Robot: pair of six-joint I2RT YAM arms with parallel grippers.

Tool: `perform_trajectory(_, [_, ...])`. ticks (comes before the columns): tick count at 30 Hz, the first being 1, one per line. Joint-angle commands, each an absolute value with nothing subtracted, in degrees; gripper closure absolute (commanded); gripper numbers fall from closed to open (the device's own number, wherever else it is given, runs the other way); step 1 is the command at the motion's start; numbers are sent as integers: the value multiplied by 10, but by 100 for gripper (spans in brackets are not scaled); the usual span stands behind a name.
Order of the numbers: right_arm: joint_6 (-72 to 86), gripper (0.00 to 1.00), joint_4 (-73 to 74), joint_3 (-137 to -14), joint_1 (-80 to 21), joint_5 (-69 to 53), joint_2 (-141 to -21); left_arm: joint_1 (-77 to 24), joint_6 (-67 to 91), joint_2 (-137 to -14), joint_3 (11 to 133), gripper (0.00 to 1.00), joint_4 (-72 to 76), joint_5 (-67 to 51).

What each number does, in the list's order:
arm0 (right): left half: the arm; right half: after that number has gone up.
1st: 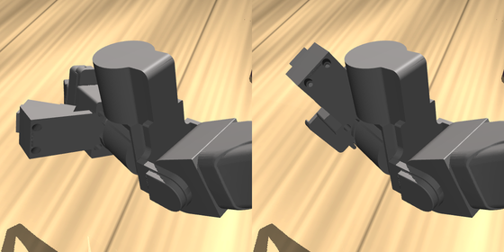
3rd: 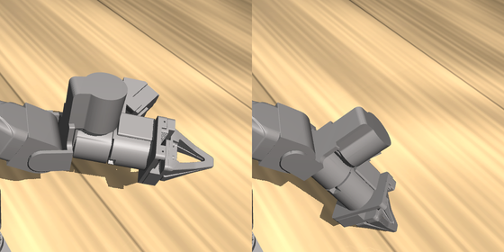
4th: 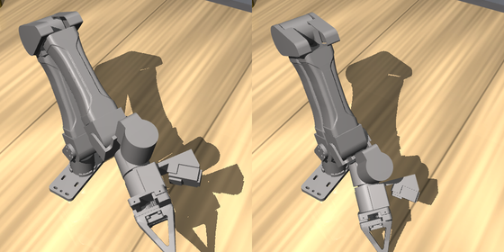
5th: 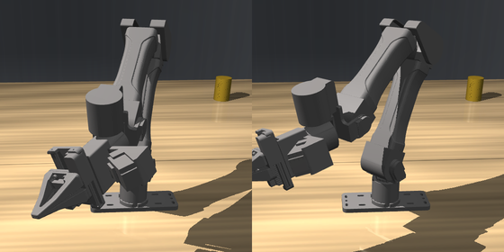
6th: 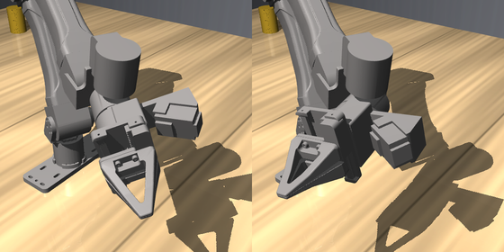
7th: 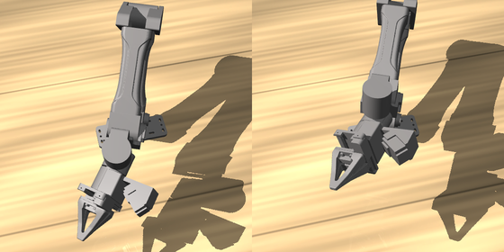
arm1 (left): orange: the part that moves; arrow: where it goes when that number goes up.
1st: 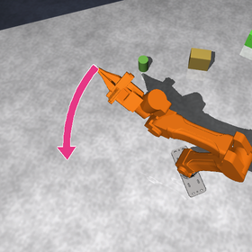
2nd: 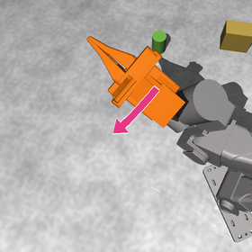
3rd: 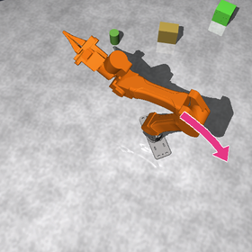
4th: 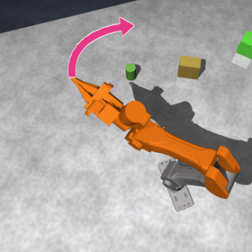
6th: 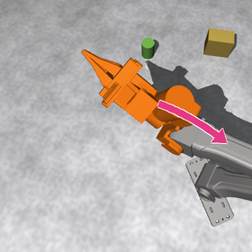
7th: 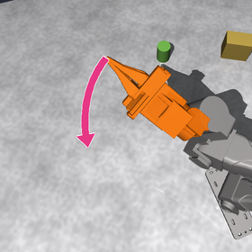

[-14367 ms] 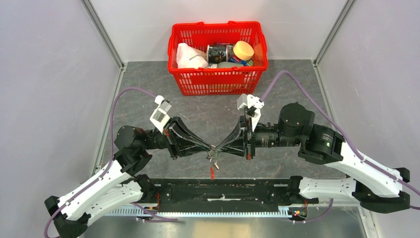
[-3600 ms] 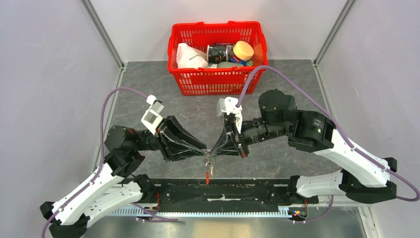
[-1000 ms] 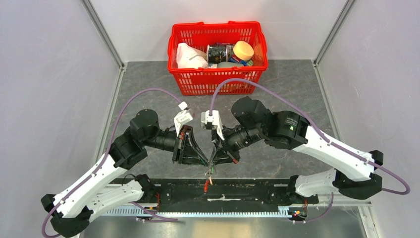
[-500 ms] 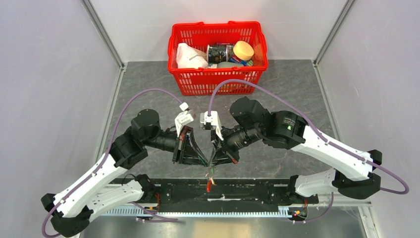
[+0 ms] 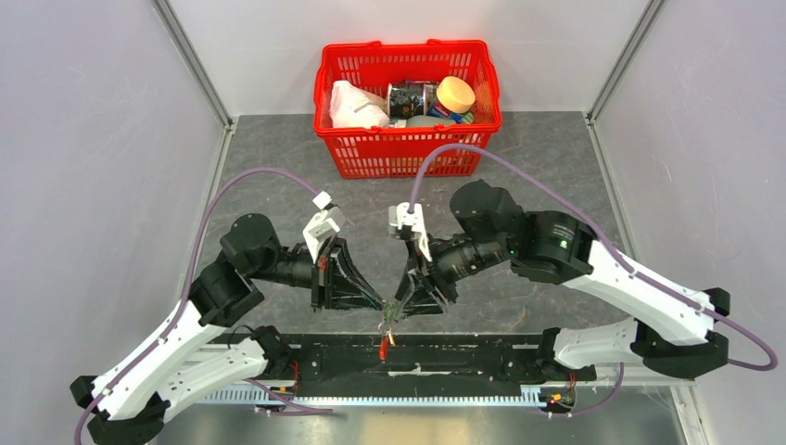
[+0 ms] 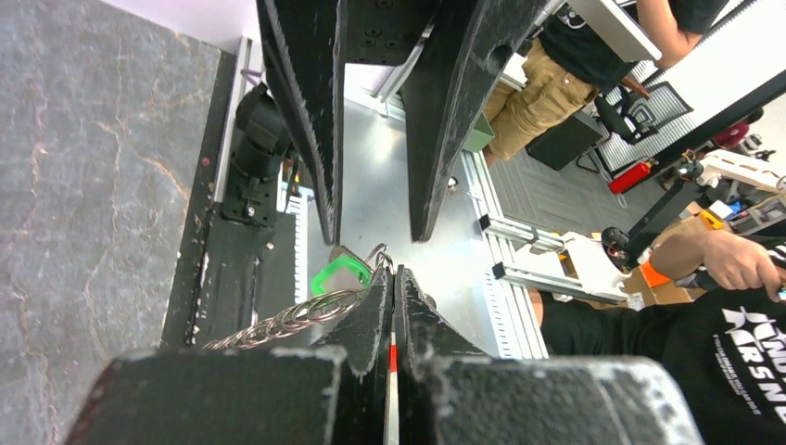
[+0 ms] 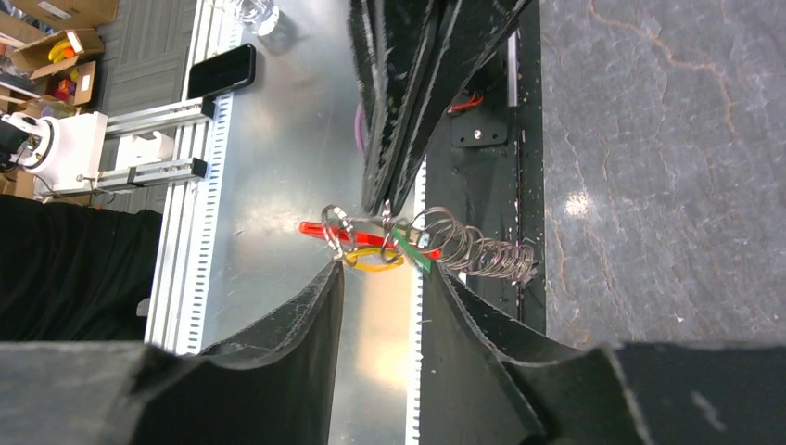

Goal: Put the keys on the keyring

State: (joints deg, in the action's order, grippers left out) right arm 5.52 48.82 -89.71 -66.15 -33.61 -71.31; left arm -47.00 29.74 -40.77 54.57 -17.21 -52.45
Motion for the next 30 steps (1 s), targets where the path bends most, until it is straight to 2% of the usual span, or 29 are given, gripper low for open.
perform_trajectory(1, [54, 53, 453, -898, -662, -333, -671, -471, 311, -398, 536, 98, -95, -522])
perform_trajectory(20, [25, 57, 436, -905, -662, -320, -687, -471, 352, -390, 523, 98, -31, -533])
perform_trajectory(30, [22, 81, 426, -899, -662, -313, -684, -471, 361, -386, 515, 98, -16, -535])
